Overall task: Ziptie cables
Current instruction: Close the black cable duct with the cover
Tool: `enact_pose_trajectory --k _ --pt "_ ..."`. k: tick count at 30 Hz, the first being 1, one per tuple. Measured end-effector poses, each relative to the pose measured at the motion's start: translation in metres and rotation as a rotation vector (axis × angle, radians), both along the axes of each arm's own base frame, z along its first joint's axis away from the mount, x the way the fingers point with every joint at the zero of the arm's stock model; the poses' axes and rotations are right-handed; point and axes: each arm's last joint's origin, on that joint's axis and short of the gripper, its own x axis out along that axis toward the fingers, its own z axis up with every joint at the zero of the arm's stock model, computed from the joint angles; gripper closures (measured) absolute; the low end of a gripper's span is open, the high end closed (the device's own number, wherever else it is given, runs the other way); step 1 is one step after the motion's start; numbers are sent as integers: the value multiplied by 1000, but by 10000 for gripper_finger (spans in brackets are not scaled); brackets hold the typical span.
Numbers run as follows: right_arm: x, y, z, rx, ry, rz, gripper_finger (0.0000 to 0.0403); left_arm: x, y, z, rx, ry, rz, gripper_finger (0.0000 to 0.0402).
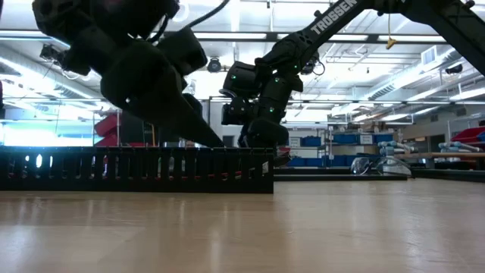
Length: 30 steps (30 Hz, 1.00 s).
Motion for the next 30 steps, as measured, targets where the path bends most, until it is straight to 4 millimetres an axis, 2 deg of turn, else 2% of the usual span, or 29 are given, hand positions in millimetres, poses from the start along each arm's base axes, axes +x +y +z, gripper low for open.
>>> enact_pose_trajectory --k 9,25,30 --pt "-1 -2 0 0 1 -3 160 5 0 -17 -76 31 24 6" --pt "-1 -3 0 2 4 -5 161 5 1 -18 -54 28 55 8" --pt "-1 -3 1 2 5 -6 161 5 1 -19 -41 41 69 20"
